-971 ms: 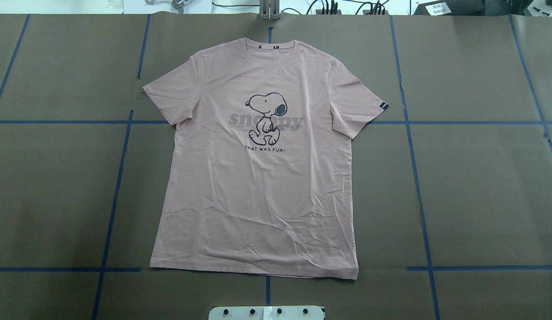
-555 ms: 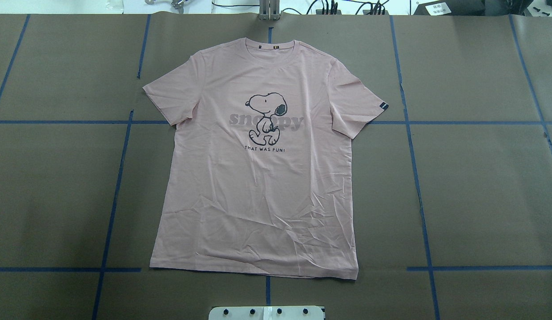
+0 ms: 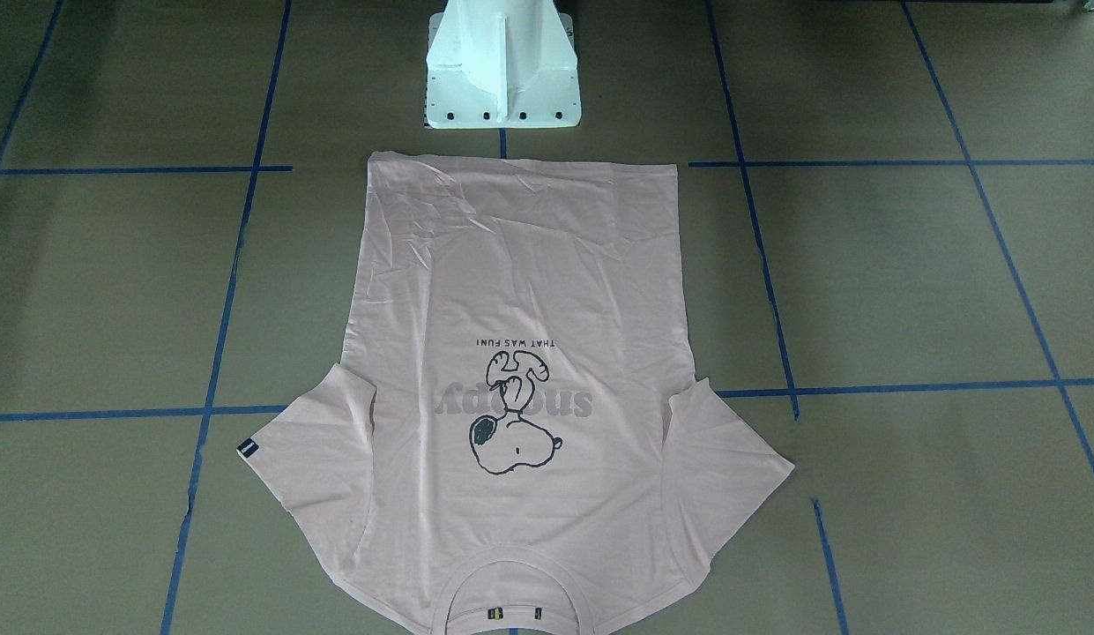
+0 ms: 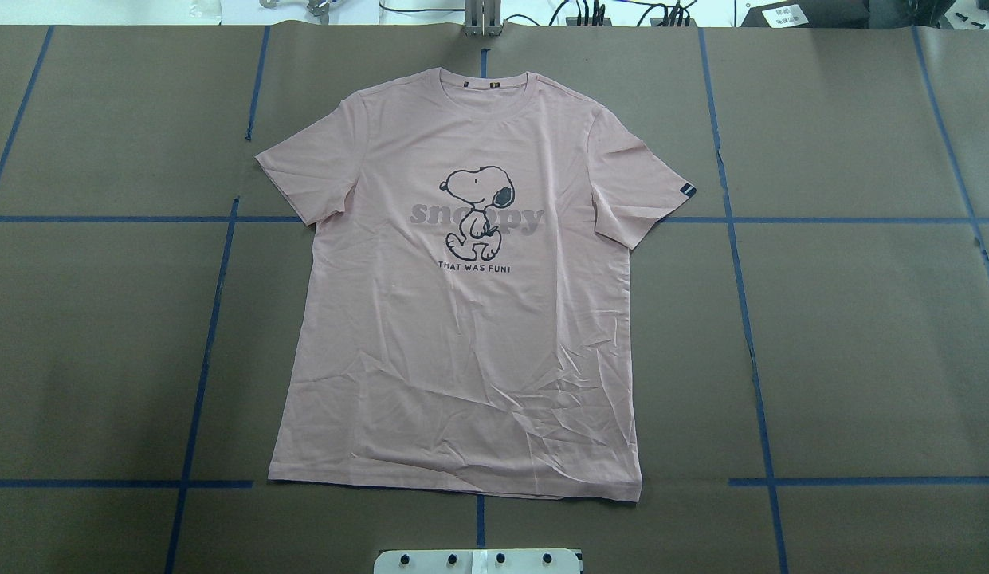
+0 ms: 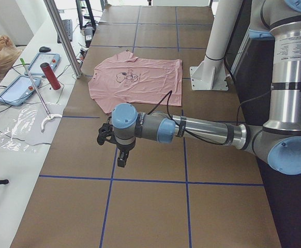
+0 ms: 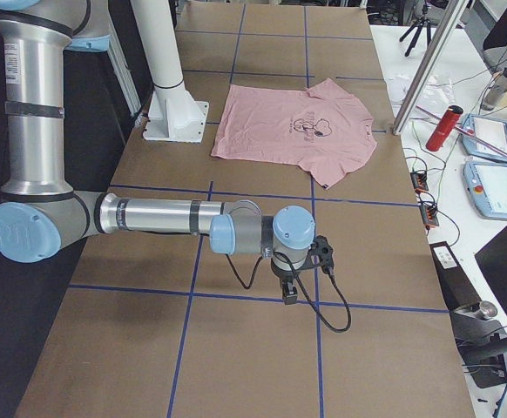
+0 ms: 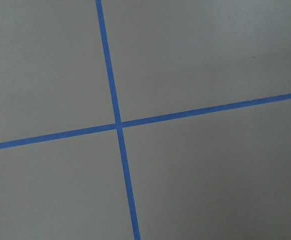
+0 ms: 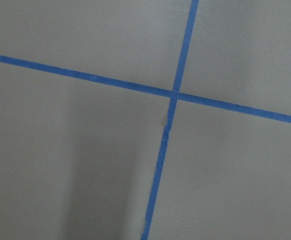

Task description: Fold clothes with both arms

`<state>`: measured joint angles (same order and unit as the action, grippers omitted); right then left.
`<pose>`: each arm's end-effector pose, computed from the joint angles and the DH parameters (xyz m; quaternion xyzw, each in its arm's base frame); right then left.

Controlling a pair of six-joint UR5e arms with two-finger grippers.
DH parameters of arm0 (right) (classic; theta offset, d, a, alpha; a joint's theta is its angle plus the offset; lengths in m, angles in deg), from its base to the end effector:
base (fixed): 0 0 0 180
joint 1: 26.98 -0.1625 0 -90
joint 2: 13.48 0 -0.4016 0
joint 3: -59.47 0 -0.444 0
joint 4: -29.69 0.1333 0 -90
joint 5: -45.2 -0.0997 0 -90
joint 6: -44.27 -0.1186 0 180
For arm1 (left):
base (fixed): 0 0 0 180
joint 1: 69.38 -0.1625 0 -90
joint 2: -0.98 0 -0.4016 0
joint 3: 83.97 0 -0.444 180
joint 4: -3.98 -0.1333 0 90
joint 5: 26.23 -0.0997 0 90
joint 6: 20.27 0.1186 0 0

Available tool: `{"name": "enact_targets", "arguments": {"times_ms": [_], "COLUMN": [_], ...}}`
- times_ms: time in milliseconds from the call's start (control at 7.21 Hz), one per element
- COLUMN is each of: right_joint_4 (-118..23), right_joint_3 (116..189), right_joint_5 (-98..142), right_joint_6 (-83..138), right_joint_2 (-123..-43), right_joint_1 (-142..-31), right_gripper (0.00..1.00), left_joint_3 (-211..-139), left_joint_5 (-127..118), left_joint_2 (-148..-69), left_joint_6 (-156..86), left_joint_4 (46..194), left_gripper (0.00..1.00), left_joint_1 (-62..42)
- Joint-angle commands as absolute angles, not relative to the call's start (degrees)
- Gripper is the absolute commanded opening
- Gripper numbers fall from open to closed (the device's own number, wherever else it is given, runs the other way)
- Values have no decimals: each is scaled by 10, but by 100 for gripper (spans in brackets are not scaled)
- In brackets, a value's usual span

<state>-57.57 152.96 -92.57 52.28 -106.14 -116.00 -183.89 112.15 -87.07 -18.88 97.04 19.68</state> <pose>0.0364 -0.5305 0.6306 0.0532 -0.4022 -0.0842 0.9101 -0.0358 -0.5396 0.5605 0.0893 0.4075 0.0578 0.9070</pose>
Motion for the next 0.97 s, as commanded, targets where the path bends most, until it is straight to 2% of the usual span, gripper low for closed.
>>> {"name": "enact_targets", "arguments": {"times_ms": [0,277,416,555,832], "right_joint_4": [-476,-376,-354,-327,-256], "right_joint_3": [1524,1467,1429,1404,1352], "right_joint_5": [-943,-937,-923,-892,-738], "right_joint_6": [350,105,14,-53,-228], "right_joint_2": [-1025,-925,-868,-834,-760], "right_joint_1": [-1082,-999,-957,-912,-809], "right_gripper": [100,100,96,87,88], "left_joint_3": [-1836,-1835,-1836,-1835,-1843], "left_joint_5": [1128,1166,1179,1222,1229], "left_joint_2": [-870,-871,-871,-868,-864], "left_joint_6": [-187,-186,-188,-187,-187], "left_joint_4": [977,992,1007,1010,1013], "left_gripper": [100,100,100,100,100], "left_joint_1": [197,197,197,197,197]}}
